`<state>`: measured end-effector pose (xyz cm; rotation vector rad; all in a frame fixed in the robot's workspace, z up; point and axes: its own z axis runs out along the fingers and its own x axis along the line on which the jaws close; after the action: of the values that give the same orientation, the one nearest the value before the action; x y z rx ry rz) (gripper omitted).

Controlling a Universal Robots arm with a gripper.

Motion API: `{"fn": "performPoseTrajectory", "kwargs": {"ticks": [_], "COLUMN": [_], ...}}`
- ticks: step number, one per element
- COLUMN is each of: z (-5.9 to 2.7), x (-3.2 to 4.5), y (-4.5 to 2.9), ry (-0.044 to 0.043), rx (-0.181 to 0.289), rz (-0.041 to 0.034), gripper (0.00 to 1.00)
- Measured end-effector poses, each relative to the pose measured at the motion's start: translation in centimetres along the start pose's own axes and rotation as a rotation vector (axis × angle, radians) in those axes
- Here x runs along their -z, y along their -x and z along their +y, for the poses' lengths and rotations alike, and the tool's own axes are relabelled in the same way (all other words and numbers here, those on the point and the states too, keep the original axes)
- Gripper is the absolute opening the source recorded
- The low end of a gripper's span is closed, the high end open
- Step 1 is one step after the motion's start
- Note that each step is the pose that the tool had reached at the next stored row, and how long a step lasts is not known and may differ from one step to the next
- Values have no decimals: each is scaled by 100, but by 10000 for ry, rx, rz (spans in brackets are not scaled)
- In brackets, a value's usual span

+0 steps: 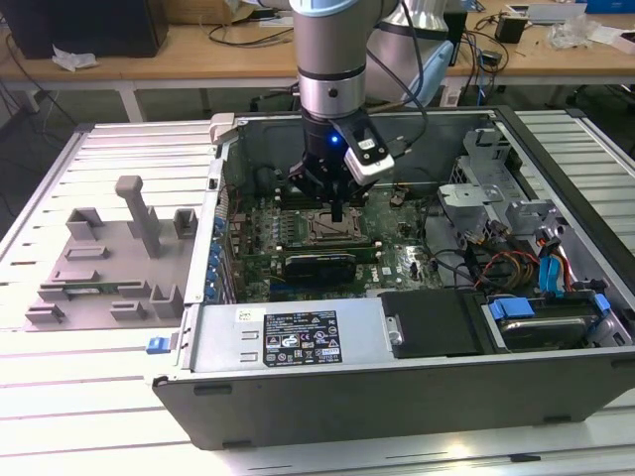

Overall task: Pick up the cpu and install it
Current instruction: 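Install the second cpu locking lever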

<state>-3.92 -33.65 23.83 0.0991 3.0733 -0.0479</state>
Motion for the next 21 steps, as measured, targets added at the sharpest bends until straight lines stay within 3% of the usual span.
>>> {"fn": "performPoseTrajectory", "kwargs": {"ticks": [6,15,21], "z": [-124,-225,-243], "x": [-4,-8,-30], "y": [8,14,-86], "ry": [0,0,35], "rx": [1,0,-2], "rz": [0,0,3], "gripper": [11,11,11]}}
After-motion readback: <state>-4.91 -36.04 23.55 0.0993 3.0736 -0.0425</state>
